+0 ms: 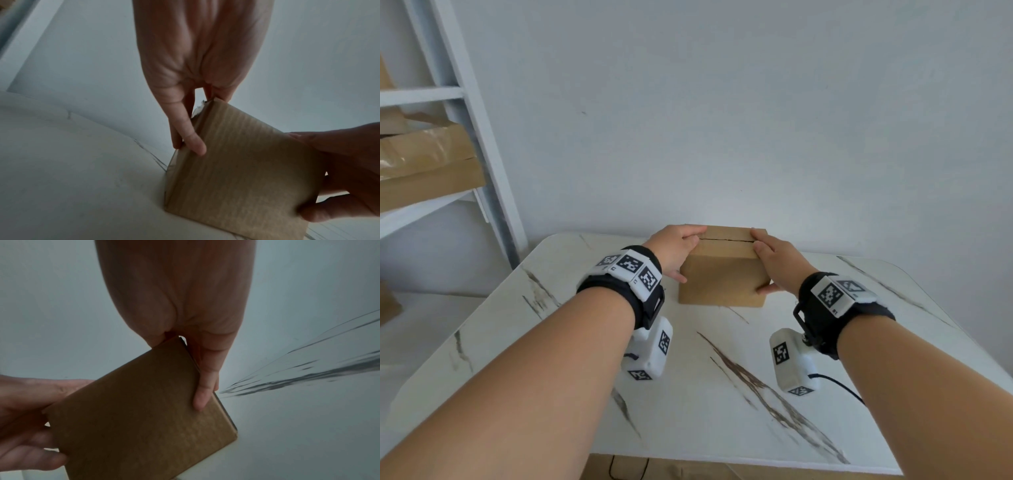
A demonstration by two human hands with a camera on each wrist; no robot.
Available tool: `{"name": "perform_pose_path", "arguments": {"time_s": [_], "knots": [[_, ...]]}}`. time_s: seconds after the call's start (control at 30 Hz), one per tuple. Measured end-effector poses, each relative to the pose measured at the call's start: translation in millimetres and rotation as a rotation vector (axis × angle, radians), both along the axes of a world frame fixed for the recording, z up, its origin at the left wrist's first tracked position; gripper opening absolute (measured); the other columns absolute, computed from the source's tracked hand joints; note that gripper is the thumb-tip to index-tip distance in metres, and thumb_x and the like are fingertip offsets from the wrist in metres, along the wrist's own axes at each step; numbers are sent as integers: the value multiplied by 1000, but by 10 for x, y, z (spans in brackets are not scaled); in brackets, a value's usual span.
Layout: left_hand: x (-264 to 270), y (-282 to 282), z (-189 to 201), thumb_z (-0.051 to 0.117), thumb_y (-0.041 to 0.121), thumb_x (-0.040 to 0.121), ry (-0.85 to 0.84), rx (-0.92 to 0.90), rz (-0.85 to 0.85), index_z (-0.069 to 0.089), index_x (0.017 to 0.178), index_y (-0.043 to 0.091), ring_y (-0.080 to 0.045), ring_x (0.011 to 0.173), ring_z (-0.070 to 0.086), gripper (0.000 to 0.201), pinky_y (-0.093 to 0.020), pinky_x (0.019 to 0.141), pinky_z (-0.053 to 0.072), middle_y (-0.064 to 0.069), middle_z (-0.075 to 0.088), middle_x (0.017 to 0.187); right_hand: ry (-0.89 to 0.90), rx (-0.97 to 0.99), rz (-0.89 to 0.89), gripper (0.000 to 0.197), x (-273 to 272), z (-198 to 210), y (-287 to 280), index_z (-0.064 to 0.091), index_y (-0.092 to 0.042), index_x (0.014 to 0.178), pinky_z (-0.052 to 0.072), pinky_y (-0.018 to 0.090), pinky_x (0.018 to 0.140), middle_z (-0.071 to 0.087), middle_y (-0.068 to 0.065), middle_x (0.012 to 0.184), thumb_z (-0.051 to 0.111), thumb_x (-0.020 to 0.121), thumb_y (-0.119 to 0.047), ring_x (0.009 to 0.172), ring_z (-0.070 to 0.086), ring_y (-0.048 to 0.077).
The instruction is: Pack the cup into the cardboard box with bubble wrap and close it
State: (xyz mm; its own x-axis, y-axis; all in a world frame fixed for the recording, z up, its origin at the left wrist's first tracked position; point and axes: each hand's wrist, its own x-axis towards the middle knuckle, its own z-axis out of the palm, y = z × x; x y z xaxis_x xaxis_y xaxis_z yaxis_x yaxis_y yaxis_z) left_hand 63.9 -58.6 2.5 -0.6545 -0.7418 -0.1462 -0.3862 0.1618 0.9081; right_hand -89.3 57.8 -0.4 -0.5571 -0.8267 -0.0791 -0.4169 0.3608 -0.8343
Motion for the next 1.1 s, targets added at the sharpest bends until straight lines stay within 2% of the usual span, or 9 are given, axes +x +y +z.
{"name": "perform_pose_path", "arguments": {"time_s": [0.37, 0.6, 0.67, 0.73, 0.8, 0.87, 0.93, 1.0, 1.1], "knots": [[-336, -393, -42, 33, 23, 104, -5, -21, 44, 48, 138, 30, -32, 135, 37, 39, -47, 74, 59, 3, 35, 152, -5, -42, -39, 41, -298, -54, -414, 42, -29, 142, 59, 51, 74, 39, 3, 142, 33, 102, -28, 100, 46, 25], [-303, -351, -65, 25, 34, 103, -60, -57, 38, 40, 140, 44, -28, 132, 42, 41, -48, 82, 57, 5, 35, 152, 82, 11, -37, 42, -334, -66, -468, 41, -32, 142, 57, 50, 81, 44, -1, 129, 29, 102, -29, 107, 48, 27], [-297, -339, -73, 23, 34, 103, -90, -118, 16, 37, 141, 45, -23, 122, 50, 42, -41, 77, 56, 5, 34, 153, 195, 42, -5, 43, -352, -63, -455, 37, -31, 144, 48, 37, 93, 47, 1, 137, 27, 102, -29, 118, 49, 27], [-318, -366, -65, 22, 29, 103, -155, -260, -11, 35, 143, 42, -9, 94, 56, 44, -27, 73, 49, 3, 36, 152, 308, 119, 32, 46, -369, -28, -448, 32, -32, 146, 37, 33, 100, 41, 6, 148, 27, 101, -35, 127, 46, 26], [-350, -406, -22, 21, 25, 102, -275, -399, -30, 32, 146, 40, -13, 116, 53, 47, -23, 90, 41, -1, 21, 159, 400, 239, 73, 48, -358, 45, -462, 29, -34, 146, 34, 39, 104, 30, 10, 153, 27, 98, -42, 132, 40, 31], [-378, -420, 39, 19, 24, 101, -416, -487, -60, 26, 149, 37, -23, 144, 28, 50, -30, 110, 29, -1, 3, 162, 490, 312, 103, 45, -334, 126, -482, 36, -29, 140, 31, 44, 107, 30, 12, 150, 26, 97, -40, 135, 35, 34], [-400, -432, 67, 18, 26, 101, -504, -524, -111, 19, 151, 34, -26, 147, 21, 51, -37, 117, 25, -1, 1, 163, 546, 328, 110, 35, -318, 196, -491, 45, -20, 122, 35, 47, 103, 44, 10, 123, 26, 97, -34, 126, 40, 33], [-383, -425, 73, 19, 29, 100, -555, -552, -153, 12, 152, 33, -29, 145, 24, 53, -43, 116, 26, -2, 5, 162, 572, 365, 102, 31, -294, 257, -478, 45, -17, 116, 38, 47, 99, 41, 4, 106, 25, 97, -31, 119, 42, 31], [-343, -379, 169, 22, 29, 100, -565, -582, -131, 7, 152, 31, -31, 143, 27, 54, -44, 114, 29, -2, 5, 162, 626, 385, 93, 35, -250, 382, -428, 43, -17, 126, 36, 48, 102, 42, 6, 119, 25, 97, -26, 124, 38, 31]]}}
